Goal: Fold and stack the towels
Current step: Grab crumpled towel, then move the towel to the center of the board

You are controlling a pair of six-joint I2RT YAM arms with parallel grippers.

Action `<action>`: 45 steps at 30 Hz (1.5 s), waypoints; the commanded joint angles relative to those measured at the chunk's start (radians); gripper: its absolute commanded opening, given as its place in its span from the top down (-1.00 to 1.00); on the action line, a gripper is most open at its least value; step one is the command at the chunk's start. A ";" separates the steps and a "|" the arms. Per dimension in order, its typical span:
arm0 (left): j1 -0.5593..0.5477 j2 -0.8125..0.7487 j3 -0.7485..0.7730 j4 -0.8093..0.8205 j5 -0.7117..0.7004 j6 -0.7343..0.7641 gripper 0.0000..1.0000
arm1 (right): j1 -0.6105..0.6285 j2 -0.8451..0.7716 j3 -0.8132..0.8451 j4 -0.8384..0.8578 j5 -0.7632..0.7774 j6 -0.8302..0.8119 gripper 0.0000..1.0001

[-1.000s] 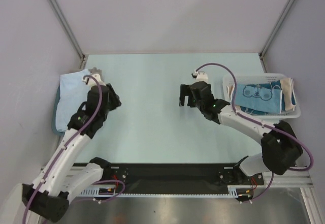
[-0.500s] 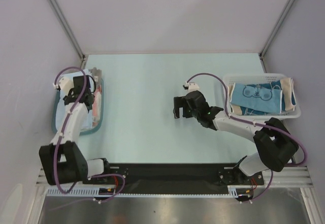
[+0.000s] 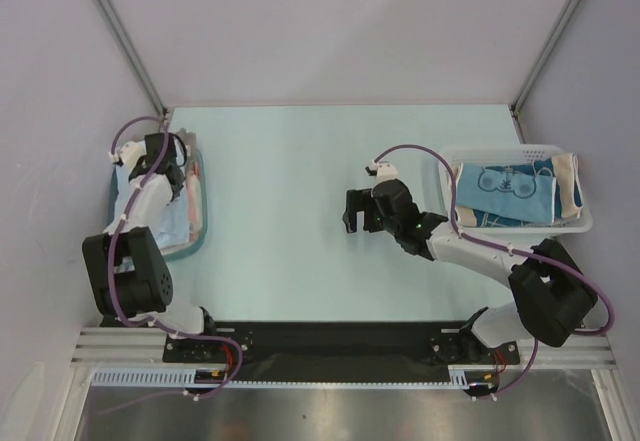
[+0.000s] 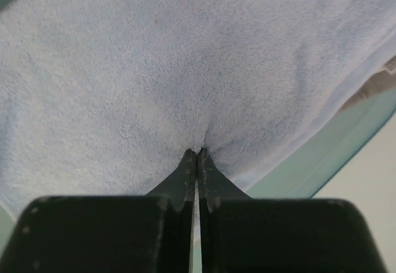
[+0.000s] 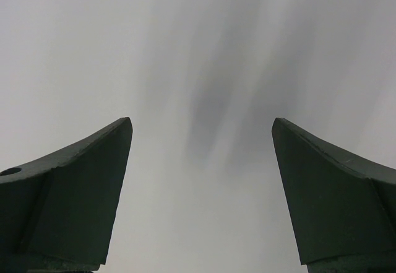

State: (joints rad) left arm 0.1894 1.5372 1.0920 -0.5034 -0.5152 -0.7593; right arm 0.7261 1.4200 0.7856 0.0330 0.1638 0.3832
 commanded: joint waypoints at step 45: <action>-0.489 -0.086 0.049 0.214 0.508 0.146 0.33 | -0.041 0.011 -0.053 0.119 0.166 -0.009 -1.00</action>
State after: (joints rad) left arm -0.3080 1.4124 1.1294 -0.3645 -0.1108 -0.6018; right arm 0.6754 1.4097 0.6861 0.1070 0.3492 0.3866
